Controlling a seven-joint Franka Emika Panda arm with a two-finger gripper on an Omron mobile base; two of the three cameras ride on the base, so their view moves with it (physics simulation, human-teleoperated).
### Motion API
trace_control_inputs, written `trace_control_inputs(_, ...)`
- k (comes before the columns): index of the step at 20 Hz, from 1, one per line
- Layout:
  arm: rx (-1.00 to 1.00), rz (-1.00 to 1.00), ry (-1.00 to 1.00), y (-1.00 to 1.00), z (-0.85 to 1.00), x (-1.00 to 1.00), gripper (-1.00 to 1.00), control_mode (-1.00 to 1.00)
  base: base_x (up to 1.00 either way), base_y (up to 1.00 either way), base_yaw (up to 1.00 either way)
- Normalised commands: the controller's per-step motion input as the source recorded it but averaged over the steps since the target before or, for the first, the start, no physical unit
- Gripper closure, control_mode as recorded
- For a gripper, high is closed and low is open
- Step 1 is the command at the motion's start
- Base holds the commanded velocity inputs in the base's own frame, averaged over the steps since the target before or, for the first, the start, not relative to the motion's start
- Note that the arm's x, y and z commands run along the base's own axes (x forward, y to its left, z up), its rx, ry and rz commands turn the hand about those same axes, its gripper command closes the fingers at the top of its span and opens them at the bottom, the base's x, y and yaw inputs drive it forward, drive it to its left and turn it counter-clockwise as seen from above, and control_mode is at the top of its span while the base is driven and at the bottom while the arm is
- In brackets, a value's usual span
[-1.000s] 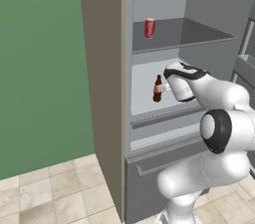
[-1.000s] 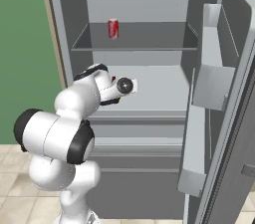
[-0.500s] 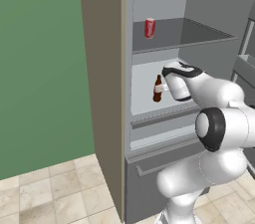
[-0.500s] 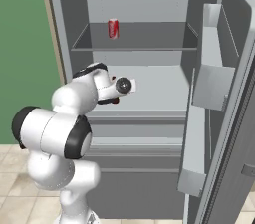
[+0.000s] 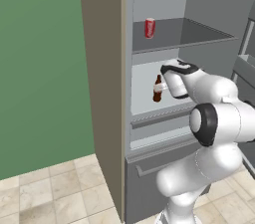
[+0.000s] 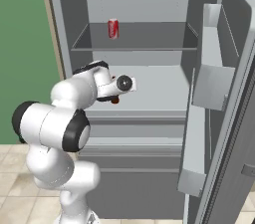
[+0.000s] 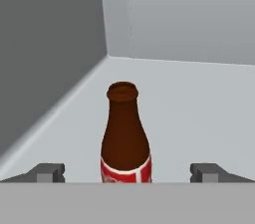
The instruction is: Open the fridge, grab two sodas, and place both sodas inside the bowl with ice on the dining counter.
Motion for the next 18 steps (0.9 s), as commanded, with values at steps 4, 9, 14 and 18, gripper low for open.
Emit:
trace_control_inputs(4,0.0,0.01,0.02,0.08,-0.02,0.08,-1.0,-1.0,0.0,0.0,0.0)
trace_control_inputs(9,0.0,0.01,0.02,0.02,-0.02,0.08,-1.0,-1.0,0.0,0.0,0.0)
trace_control_inputs(14,0.0,0.03,0.02,0.0,-0.05,0.05,-1.0,-1.0,0.0,0.0,0.0)
trace_control_inputs(18,0.0,0.03,0.03,0.0,-0.12,0.03,-1.0,-1.0,0.0,0.0,0.0)
